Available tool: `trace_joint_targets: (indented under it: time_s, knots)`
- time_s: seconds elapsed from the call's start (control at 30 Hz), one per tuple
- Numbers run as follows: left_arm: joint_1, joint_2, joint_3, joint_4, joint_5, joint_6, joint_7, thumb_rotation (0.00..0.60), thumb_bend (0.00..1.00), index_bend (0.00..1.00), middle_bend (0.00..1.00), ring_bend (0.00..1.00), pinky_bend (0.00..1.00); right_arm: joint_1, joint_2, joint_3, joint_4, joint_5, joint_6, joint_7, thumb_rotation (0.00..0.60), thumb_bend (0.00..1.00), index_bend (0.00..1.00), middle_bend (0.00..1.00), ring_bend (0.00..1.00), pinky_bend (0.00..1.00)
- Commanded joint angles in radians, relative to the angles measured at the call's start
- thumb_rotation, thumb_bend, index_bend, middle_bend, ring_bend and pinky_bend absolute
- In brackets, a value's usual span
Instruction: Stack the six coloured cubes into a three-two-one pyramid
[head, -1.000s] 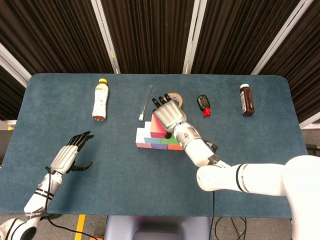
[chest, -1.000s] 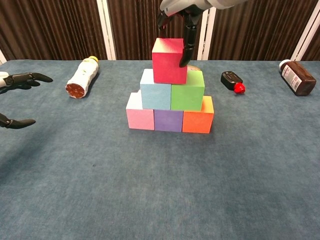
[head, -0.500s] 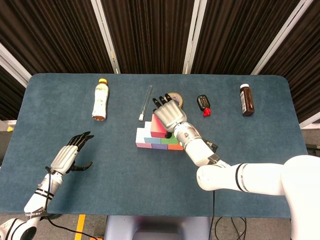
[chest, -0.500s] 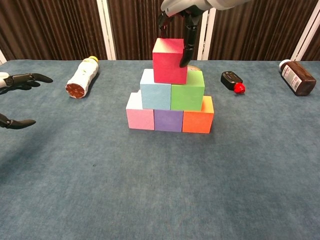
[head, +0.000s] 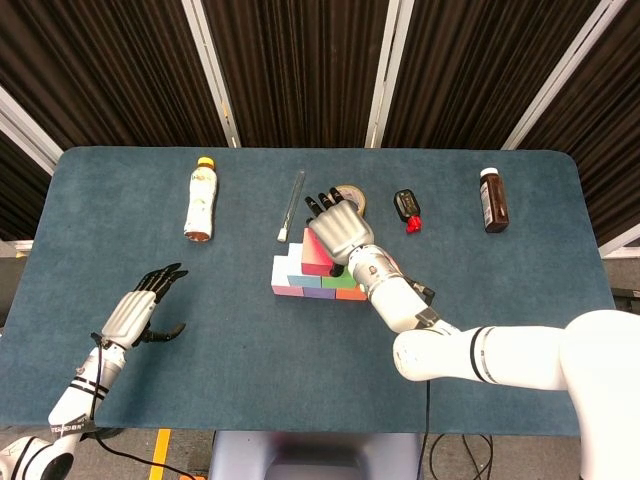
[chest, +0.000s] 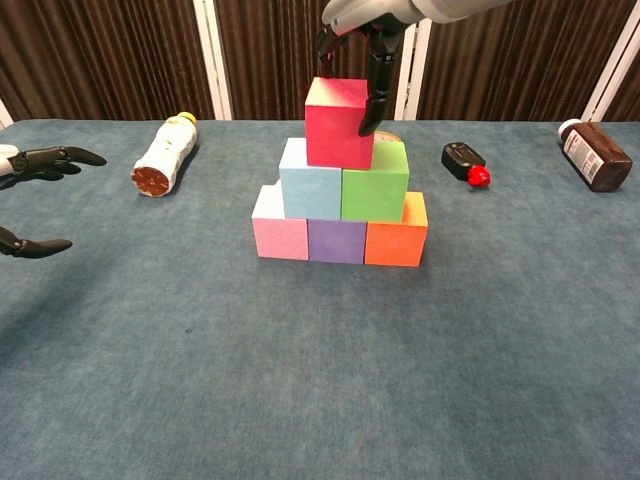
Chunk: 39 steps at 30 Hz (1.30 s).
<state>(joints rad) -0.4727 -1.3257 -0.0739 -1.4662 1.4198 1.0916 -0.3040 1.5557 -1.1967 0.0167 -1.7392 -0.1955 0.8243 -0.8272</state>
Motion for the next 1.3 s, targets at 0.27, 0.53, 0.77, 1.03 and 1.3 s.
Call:
trace_joint_targets:
  time_s: [0.27, 0.53, 0.77, 1.03, 1.3]
  knots:
    - [0.001, 0.001, 0.000, -0.002, -0.001, 0.000, 0.000, 0.600, 0.31, 0.10, 0.00, 0.00, 0.00, -0.001, 0.003, -0.004, -0.001, -0.005, -0.006, 0.002, 0.523, 0.30, 0.39, 0.10, 0.00, 0.00]
    - [0.000, 0.000, -0.001, -0.002, -0.004, -0.004, -0.002, 0.600, 0.31, 0.10, 0.00, 0.00, 0.00, -0.001, 0.001, -0.004, 0.004, -0.007, -0.010, 0.009, 0.522, 0.30, 0.38, 0.10, 0.00, 0.00]
    - [0.002, 0.001, -0.002, -0.001, -0.004, -0.002, -0.006, 0.600, 0.31, 0.10, 0.00, 0.00, 0.00, -0.002, 0.006, -0.002, -0.007, -0.011, -0.004, 0.015, 0.522, 0.30, 0.37, 0.10, 0.00, 0.00]
    - [0.004, 0.003, 0.001, -0.004, -0.003, -0.001, -0.008, 0.600, 0.31, 0.10, 0.00, 0.00, 0.00, 0.001, 0.002, -0.009, -0.010, -0.005, 0.003, 0.006, 0.522, 0.30, 0.37, 0.10, 0.00, 0.00]
    - [0.003, 0.002, 0.000, -0.001, -0.004, -0.005, -0.009, 0.600, 0.31, 0.10, 0.00, 0.00, 0.00, 0.001, -0.003, -0.013, -0.007, -0.001, 0.007, 0.003, 0.523, 0.30, 0.35, 0.10, 0.00, 0.00]
